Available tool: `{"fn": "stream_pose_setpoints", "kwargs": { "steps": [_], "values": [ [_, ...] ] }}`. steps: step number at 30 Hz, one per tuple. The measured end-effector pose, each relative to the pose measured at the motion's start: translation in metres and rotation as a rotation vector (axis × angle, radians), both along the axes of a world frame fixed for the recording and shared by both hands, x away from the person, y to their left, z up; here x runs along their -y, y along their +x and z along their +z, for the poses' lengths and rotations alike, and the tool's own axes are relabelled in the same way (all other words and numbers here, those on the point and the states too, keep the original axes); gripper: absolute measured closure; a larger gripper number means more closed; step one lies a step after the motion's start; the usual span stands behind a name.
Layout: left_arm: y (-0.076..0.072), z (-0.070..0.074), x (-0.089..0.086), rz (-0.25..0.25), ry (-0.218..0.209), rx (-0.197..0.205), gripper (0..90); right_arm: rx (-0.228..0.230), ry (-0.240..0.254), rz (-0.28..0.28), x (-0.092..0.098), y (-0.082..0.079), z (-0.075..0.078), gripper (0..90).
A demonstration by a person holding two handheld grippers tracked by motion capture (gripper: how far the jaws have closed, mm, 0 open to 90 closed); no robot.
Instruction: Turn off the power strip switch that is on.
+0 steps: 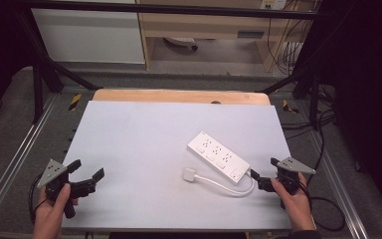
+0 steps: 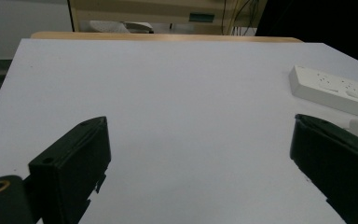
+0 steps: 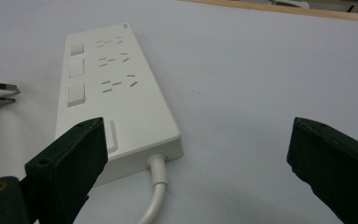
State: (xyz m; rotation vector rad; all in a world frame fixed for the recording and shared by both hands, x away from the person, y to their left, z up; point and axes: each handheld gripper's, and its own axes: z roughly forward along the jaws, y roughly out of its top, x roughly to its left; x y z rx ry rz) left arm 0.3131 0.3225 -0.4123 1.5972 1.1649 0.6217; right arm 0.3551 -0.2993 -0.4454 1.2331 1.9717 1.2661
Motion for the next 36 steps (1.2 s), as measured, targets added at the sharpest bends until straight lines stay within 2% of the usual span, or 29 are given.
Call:
{"fn": "stream_pose_setpoints", "kwargs": {
  "steps": [10, 16, 19, 24, 29, 34, 36],
  "values": [
    [0.000, -0.001, 0.000, -0.001, 0.000, -0.012, 4.8, 0.008, -0.017, 0.020, -0.003, -0.003, 0.002, 4.3],
    [-0.001, -0.001, 0.002, -0.007, 0.017, -0.010, 4.8, 0.020, -0.010, 0.019, -0.002, -0.005, 0.004, 4.6],
    [-0.002, 0.000, 0.002, -0.003, 0.003, 0.003, 4.8, 0.017, -0.005, 0.018, -0.002, -0.006, 0.005, 4.7],
    [-0.002, 0.000, 0.001, 0.006, -0.006, 0.000, 4.8, 0.035, -0.019, 0.014, -0.003, -0.007, 0.007, 5.3],
    [-0.002, -0.001, 0.003, -0.002, 0.003, -0.009, 4.7, 0.043, -0.003, 0.005, -0.002, -0.009, 0.010, 4.9],
    [-0.001, -0.003, 0.004, -0.006, 0.011, -0.020, 4.7, 0.031, 0.007, 0.016, -0.003, -0.010, 0.013, 4.5],
    [-0.002, -0.004, 0.003, -0.008, 0.017, -0.027, 4.7, 0.025, 0.033, 0.023, -0.004, -0.010, 0.015, 4.4]
  ]
}}
